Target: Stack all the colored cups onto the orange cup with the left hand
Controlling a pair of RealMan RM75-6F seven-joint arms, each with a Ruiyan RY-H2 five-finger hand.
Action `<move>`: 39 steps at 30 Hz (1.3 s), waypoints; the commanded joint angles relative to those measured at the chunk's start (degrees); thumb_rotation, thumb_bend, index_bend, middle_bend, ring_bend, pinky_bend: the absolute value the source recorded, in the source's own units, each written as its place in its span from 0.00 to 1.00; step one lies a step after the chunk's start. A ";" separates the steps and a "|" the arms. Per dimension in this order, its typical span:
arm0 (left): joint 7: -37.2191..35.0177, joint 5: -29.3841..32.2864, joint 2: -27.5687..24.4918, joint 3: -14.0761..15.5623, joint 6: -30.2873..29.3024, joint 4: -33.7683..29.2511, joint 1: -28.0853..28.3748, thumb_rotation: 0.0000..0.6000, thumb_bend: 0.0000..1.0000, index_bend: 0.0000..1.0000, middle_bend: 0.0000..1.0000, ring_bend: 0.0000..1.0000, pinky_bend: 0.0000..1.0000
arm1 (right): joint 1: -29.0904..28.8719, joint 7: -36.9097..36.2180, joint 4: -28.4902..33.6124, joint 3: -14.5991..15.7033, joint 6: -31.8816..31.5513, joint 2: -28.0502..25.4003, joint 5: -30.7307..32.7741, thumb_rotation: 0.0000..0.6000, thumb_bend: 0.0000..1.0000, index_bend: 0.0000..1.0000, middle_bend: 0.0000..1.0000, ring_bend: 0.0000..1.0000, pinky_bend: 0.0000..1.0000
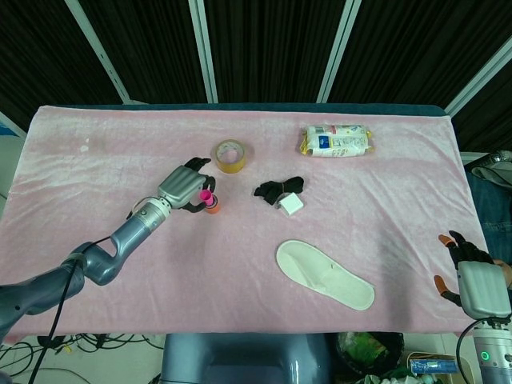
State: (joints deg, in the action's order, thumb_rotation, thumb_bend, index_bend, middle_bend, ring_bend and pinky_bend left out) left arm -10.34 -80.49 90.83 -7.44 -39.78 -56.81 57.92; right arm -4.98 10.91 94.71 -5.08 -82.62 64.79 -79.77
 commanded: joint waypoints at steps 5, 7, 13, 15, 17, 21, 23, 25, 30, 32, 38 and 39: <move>0.78 0.43 -2.72 0.06 -0.10 -3.52 -0.37 1.00 0.17 0.13 0.20 0.00 0.04 | -0.04 -0.14 -0.11 0.10 0.03 -0.09 -0.30 1.00 0.25 0.20 0.10 0.19 0.28; 1.90 0.68 -4.69 -0.38 -2.30 -6.21 -1.39 1.00 0.17 0.11 0.18 0.00 0.03 | -0.11 -0.34 -0.15 0.20 0.12 -0.15 -0.59 1.00 0.25 0.20 0.10 0.19 0.28; 10.62 3.42 -13.87 -0.22 -9.78 -19.26 -7.25 1.00 0.17 0.09 0.09 0.00 0.00 | -0.36 -1.27 -0.78 0.79 0.19 -0.40 -2.40 1.00 0.24 0.19 0.10 0.19 0.26; 14.24 4.15 -17.25 0.63 -13.69 -24.77 -10.44 1.00 0.17 0.08 0.06 0.00 0.00 | -0.42 -1.49 -1.04 0.93 0.14 -0.41 -2.91 1.00 0.22 0.18 0.10 0.19 0.26; 16.44 4.41 -19.22 1.31 -16.21 -28.03 -12.50 1.00 0.16 0.08 0.06 0.00 0.00 | -0.40 -1.60 -1.15 0.99 0.02 -0.38 -3.16 1.00 0.21 0.17 0.10 0.18 0.25; 18.31 4.11 -23.73 3.20 -21.69 -34.55 -17.42 1.00 0.15 0.07 0.05 0.00 0.00 | -0.34 -1.71 -1.31 1.16 -0.37 -0.35 -3.83 1.00 0.20 0.16 0.09 0.17 0.24; 17.40 3.04 -26.86 4.73 -25.30 -38.49 -20.95 1.00 0.15 0.07 0.05 0.00 0.00 | -0.35 -1.57 -1.45 1.30 -0.30 -0.32 -4.00 1.00 0.20 0.16 0.09 0.17 0.24; 15.83 1.47 -29.56 6.49 -27.71 -40.88 -23.81 1.00 0.15 0.07 0.05 0.00 0.00 | -0.39 -1.38 -1.46 1.33 -0.22 -0.27 -4.01 1.00 0.20 0.15 0.09 0.17 0.24; 14.00 -0.37 -33.20 9.48 -32.14 -42.70 -28.93 1.00 0.15 0.07 0.05 0.00 0.00 | -0.34 -1.23 -1.46 1.22 -0.45 -0.22 -3.96 1.00 0.20 0.15 0.09 0.17 0.24; 10.27 -3.05 -35.53 13.61 -37.60 -43.38 -35.29 1.00 0.15 0.07 0.05 0.00 0.00 | -0.24 -1.19 -1.47 1.05 -0.79 -0.15 -3.84 1.00 0.20 0.15 0.09 0.17 0.24; 4.03 -9.12 -35.50 15.94 -45.12 -38.70 -41.85 1.00 0.15 0.07 0.05 0.00 0.00 | -0.21 -1.11 -1.47 0.98 -1.07 0.11 -3.98 1.00 0.20 0.15 0.09 0.17 0.24; 3.27 -10.13 -34.88 15.87 -46.28 -37.70 -42.59 1.00 0.15 0.07 0.05 0.00 0.00 | -0.20 -1.00 -1.43 0.91 -1.20 0.21 -3.99 1.00 0.20 0.15 0.09 0.17 0.24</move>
State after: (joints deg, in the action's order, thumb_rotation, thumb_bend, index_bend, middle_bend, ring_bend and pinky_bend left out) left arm -4.97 -88.45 55.65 8.10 -83.36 -96.69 17.41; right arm -5.18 9.87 93.26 -4.13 -83.78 64.96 -83.75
